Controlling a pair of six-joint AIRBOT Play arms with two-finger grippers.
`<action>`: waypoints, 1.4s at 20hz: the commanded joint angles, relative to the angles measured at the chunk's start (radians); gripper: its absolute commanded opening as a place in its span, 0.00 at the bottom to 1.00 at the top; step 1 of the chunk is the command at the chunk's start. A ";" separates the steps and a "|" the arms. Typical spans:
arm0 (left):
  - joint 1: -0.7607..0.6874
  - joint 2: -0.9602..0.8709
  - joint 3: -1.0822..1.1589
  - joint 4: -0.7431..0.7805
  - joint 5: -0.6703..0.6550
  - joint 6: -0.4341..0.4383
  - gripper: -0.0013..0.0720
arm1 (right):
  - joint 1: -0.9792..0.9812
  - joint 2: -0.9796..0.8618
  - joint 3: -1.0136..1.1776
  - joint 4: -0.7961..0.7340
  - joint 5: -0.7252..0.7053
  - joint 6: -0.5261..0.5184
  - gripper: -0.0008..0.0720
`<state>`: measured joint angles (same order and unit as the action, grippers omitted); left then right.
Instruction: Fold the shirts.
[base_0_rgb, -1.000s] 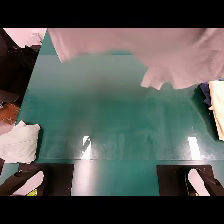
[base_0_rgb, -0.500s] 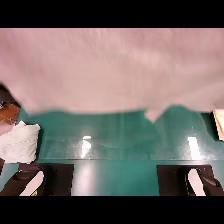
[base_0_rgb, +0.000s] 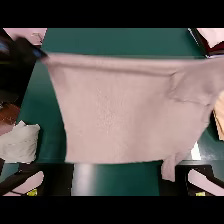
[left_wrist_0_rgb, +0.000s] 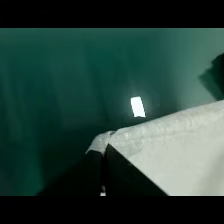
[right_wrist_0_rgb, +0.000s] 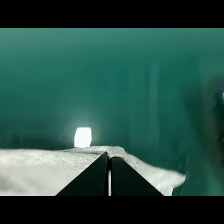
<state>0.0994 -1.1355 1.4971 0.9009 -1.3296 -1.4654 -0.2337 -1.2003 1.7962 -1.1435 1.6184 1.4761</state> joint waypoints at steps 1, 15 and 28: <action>0.000 -0.218 -0.138 0.035 -0.014 0.007 0.05 | 0.090 -0.231 -0.089 -0.042 0.075 0.012 0.03; 0.000 -0.445 -0.059 -0.135 0.424 0.262 0.05 | 0.211 -0.541 0.088 -0.217 -0.343 -0.002 0.03; 0.000 -0.446 -0.267 -0.010 0.290 0.269 0.05 | 0.211 -0.349 -0.479 -0.218 -0.436 -0.015 0.03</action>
<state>0.0990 -1.5810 1.2869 0.8825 -1.0618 -1.1980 -0.0235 -1.5841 1.4265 -1.3647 1.2423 1.4559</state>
